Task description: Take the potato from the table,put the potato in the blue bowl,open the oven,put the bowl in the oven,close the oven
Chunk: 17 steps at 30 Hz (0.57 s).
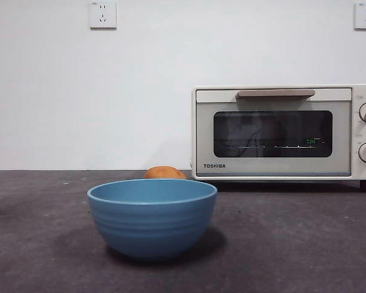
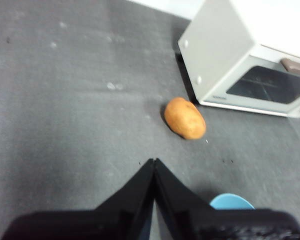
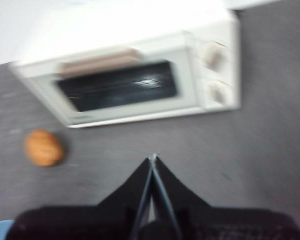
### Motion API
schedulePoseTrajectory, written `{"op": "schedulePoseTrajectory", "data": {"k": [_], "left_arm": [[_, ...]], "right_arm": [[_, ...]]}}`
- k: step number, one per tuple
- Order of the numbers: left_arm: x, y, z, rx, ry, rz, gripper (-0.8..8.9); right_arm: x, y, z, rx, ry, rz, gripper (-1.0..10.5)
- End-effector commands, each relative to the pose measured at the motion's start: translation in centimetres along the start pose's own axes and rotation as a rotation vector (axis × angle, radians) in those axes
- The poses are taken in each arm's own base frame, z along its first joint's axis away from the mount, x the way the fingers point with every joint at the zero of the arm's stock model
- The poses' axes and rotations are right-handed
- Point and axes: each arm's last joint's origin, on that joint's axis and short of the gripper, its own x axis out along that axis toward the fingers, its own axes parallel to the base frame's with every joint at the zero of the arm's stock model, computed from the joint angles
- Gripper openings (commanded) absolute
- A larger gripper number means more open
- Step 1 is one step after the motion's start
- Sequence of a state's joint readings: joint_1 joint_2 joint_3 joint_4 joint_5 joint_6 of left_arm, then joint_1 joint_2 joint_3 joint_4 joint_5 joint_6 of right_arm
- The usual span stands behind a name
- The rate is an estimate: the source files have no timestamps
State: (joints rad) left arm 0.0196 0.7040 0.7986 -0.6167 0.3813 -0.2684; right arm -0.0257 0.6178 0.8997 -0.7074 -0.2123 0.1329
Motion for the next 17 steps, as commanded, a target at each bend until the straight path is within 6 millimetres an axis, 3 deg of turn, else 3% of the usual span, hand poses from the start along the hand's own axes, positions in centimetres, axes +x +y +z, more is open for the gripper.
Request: {"op": "schedulePoseTrajectory", "data": {"k": [1, 10, 17], "left_arm": [[-0.6, -0.5, 0.9, 0.056, 0.027, -0.012, -0.05], [-1.8, -1.3, 1.3, 0.102, 0.103, -0.052, -0.05], [-1.8, -1.2, 0.6, 0.122, 0.171, -0.045, -0.05]], "right_arm": [[0.2, 0.6, 1.5, -0.031, -0.006, 0.132, 0.0], [5.3, 2.8, 5.9, -0.082, 0.167, 0.334, 0.0], [9.9, 8.8, 8.0, -0.229, 0.267, 0.397, 0.0]]}}
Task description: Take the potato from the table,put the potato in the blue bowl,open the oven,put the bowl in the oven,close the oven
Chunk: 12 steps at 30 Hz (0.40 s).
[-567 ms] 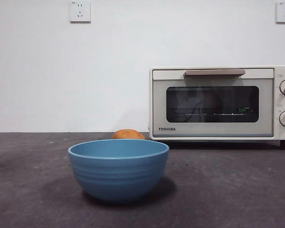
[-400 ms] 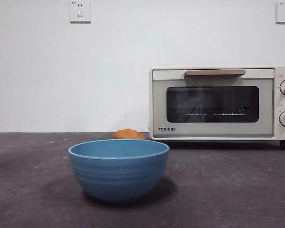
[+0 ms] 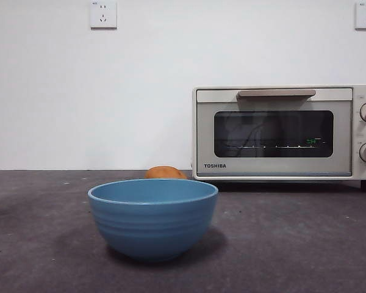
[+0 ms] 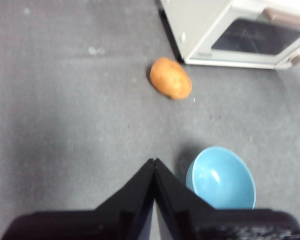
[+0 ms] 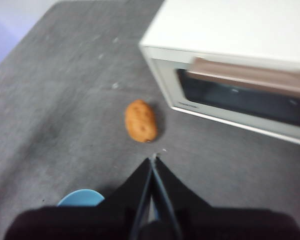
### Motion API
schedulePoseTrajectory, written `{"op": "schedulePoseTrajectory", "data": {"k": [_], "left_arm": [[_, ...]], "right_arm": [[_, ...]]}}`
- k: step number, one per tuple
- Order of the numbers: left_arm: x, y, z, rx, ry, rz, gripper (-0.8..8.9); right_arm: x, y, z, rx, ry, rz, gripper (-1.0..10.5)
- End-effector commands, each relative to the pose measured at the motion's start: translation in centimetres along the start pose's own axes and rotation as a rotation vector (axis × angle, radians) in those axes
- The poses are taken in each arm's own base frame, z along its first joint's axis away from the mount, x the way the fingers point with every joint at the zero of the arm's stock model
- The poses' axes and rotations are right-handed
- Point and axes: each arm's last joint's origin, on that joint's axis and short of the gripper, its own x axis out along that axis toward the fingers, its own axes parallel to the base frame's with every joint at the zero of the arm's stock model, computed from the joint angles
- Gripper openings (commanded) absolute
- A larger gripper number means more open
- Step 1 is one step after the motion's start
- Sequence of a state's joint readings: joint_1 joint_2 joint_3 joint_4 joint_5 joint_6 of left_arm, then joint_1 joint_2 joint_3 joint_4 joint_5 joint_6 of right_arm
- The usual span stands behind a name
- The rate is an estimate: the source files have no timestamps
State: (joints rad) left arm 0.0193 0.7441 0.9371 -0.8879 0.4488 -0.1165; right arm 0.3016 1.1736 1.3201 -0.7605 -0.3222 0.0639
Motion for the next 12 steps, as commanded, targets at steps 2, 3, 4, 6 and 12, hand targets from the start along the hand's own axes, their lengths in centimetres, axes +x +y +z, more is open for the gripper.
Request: {"op": "schedulePoseTrajectory", "data": {"k": [2, 3, 4, 6, 12], "left_arm": [[-0.1, -0.1, -0.1, 0.048, 0.011, -0.005, -0.05], [-0.1, -0.1, -0.2, 0.052, 0.014, -0.005, -0.05], [0.0, -0.1, -0.2, 0.055, 0.017, -0.005, -0.05], [0.0, -0.1, -0.2, 0.061, 0.021, -0.007, -0.05], [0.0, -0.1, -0.4, 0.081, 0.037, -0.006, -0.05]], "right_arm": [[3.0, 2.5, 2.1, -0.087, 0.051, 0.028, 0.0], [3.9, 3.1, 2.5, -0.109, 0.073, 0.033, 0.0], [4.8, 3.6, 3.0, -0.133, 0.096, 0.042, 0.0], [6.4, 4.7, 3.6, -0.172, 0.141, 0.054, 0.0], [11.5, 7.7, 4.8, -0.291, 0.267, 0.032, 1.1]]}}
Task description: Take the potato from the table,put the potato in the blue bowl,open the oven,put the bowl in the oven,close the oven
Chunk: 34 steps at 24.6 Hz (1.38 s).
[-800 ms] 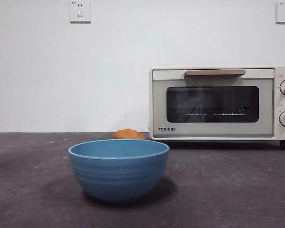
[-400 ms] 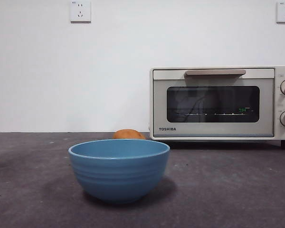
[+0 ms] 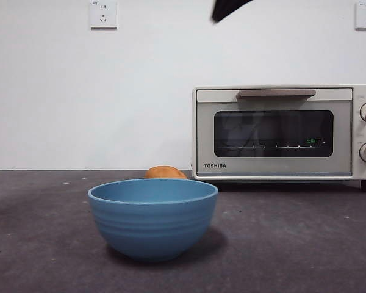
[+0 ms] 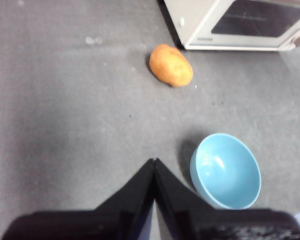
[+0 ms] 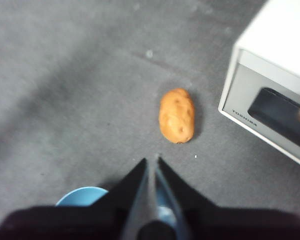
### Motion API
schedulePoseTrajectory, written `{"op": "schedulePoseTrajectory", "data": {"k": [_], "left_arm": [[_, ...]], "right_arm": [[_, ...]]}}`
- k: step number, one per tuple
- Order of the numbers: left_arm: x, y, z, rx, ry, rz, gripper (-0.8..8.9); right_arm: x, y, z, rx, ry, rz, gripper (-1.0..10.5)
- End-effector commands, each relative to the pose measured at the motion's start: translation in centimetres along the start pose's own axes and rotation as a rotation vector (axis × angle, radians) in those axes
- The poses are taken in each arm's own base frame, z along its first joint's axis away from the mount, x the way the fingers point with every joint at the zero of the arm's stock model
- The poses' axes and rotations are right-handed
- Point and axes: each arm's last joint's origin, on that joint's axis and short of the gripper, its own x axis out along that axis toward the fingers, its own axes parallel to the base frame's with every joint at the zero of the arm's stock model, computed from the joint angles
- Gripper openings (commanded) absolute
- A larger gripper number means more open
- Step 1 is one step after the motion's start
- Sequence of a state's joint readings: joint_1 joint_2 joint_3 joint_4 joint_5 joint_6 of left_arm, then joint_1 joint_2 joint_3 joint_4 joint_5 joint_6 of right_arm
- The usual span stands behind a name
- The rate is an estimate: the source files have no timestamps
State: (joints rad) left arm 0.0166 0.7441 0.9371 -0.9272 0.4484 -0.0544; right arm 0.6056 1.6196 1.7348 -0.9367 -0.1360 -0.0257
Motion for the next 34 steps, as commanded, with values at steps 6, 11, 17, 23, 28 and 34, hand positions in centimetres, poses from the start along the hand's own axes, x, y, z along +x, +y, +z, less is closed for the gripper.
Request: {"op": "schedulePoseTrajectory", "data": {"k": [6, 11, 17, 23, 28, 34], "left_arm": [[0.0, 0.0, 0.0, 0.041, 0.002, -0.006, -0.05], [0.4, 0.1, 0.2, 0.05, 0.018, -0.007, -0.05], [1.3, 0.5, 0.4, 0.032, 0.057, -0.014, -0.05], [1.8, 0.3, 0.4, 0.036, 0.085, -0.05, -0.05], [2.3, 0.0, 0.4, 0.053, 0.117, -0.07, -0.05], [2.4, -0.1, 0.3, 0.058, 0.13, -0.076, -0.05]], "right_arm": [[7.2, 2.2, 2.8, -0.11, 0.112, -0.004, 2.3], [12.4, 3.1, 2.6, -0.133, 0.185, -0.003, 5.8], [17.2, 3.0, 1.7, -0.174, 0.219, -0.077, 7.3], [20.0, 2.7, 1.1, -0.183, 0.214, -0.098, 7.3], [22.2, 2.3, 0.3, -0.178, 0.239, -0.112, 7.2], [24.6, 0.9, -1.3, -0.156, 0.315, -0.165, 7.2]]}}
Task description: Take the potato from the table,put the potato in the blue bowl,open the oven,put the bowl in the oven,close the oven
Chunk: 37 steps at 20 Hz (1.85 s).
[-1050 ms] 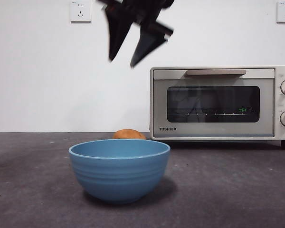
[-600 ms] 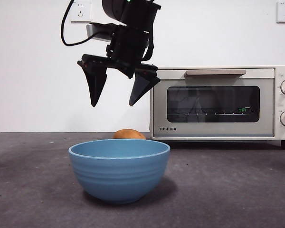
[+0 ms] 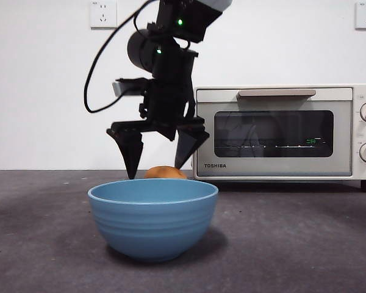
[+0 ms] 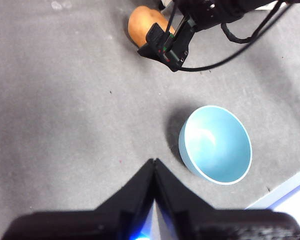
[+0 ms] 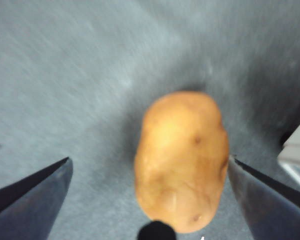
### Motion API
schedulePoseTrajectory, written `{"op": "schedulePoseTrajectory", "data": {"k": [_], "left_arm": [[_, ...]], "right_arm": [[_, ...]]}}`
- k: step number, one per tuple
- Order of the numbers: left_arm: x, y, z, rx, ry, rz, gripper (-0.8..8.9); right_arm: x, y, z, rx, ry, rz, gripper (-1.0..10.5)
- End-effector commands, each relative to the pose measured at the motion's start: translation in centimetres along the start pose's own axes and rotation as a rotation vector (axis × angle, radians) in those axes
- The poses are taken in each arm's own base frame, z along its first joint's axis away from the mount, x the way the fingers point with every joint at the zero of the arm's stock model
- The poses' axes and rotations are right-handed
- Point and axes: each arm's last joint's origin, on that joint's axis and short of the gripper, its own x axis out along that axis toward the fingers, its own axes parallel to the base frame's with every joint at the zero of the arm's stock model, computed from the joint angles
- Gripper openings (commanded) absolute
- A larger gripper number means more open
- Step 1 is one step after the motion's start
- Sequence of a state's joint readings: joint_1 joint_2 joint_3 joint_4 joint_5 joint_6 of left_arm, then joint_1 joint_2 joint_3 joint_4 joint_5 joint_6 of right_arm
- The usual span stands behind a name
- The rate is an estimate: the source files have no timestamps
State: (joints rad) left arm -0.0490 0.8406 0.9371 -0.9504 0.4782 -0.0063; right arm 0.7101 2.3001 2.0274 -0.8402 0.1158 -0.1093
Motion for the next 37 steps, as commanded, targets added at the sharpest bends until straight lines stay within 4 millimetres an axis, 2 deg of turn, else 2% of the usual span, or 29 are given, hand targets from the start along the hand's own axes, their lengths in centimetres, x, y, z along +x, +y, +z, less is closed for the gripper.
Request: {"op": "schedulePoseTrajectory", "data": {"k": [1, 7, 13, 14, 15, 18, 19, 21, 23, 27, 31, 37], "left_arm": [[0.0, -0.1, 0.0, 0.022, 0.0, -0.003, -0.05], [0.1, 0.0, 0.1, 0.031, 0.003, -0.003, -0.05], [0.1, 0.0, 0.1, 0.03, 0.005, -0.003, -0.05], [0.1, 0.0, 0.1, 0.031, 0.005, -0.003, -0.05], [0.1, 0.0, 0.1, 0.034, 0.005, -0.003, -0.05], [0.1, 0.0, 0.1, 0.034, 0.005, -0.003, -0.05], [0.1, 0.0, 0.1, 0.034, 0.005, -0.003, -0.05], [0.1, 0.0, 0.1, 0.036, 0.005, -0.003, -0.05], [0.1, 0.0, 0.1, 0.036, 0.005, -0.003, -0.05], [0.1, 0.0, 0.1, 0.036, 0.005, -0.003, -0.05], [0.1, 0.0, 0.1, 0.036, 0.005, -0.003, -0.05], [0.1, 0.0, 0.1, 0.037, 0.004, -0.003, -0.05]], "right_arm": [[1.1, -0.3, -0.3, 0.014, 0.016, 0.021, 7.2], [2.1, -1.1, -0.7, 0.028, 0.038, 0.048, 7.2], [3.8, -0.7, -1.4, 0.041, 0.089, 0.113, 7.2], [4.0, -0.6, -1.5, 0.06, 0.102, 0.112, 6.6], [4.1, -0.6, -1.5, 0.061, 0.105, 0.103, 5.4], [3.8, -0.8, -1.4, 0.082, 0.097, 0.061, 0.2], [3.6, -0.8, -1.4, 0.09, 0.098, 0.057, -0.2], [2.4, -1.0, -1.1, 0.1, 0.09, 0.058, -0.1], [0.4, -1.1, -0.8, 0.1, 0.077, 0.067, -0.1], [-5.4, -0.8, -0.7, 0.098, 0.065, 0.11, -0.1], [-11.7, -0.9, -1.9, 0.086, 0.093, 0.122, -0.1], [-18.8, -1.1, -4.1, 0.062, 0.088, 0.137, -0.1]]}}
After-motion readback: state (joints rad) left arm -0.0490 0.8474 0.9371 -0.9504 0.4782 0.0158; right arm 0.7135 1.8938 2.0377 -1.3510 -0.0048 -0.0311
